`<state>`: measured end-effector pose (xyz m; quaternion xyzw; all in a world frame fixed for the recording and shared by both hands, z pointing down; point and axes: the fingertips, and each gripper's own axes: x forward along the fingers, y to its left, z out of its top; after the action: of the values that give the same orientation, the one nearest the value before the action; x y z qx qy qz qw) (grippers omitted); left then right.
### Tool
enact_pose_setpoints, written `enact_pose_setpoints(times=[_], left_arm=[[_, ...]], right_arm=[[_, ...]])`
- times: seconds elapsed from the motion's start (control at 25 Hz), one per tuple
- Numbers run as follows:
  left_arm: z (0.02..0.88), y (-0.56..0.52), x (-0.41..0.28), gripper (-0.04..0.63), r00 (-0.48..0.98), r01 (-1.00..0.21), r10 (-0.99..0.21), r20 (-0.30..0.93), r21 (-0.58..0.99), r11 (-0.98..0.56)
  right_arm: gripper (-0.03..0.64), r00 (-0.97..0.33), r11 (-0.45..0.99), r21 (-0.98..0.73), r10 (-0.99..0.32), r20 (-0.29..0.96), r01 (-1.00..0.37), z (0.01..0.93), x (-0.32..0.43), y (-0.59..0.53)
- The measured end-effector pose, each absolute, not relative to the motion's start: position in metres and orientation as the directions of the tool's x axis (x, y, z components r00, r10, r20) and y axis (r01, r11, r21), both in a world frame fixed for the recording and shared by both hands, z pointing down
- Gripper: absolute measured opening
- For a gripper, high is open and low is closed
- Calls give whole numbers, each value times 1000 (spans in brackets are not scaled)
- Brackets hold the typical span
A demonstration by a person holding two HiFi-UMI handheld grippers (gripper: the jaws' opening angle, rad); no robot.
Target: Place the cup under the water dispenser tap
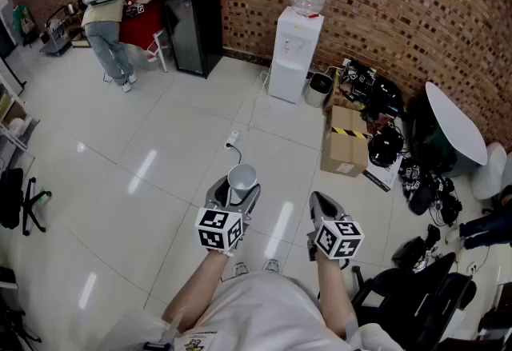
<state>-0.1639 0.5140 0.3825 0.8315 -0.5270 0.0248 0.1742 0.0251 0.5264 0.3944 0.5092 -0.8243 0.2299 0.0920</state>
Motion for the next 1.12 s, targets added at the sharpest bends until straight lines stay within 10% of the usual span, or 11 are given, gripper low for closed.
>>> enact_pose_setpoints(times=[1.12], left_arm=[[417,383,-157,328,454,-884,-841,294,261,-387]], right_arm=[[0,-449,304,-366,-786,426,-880,440,44,409]])
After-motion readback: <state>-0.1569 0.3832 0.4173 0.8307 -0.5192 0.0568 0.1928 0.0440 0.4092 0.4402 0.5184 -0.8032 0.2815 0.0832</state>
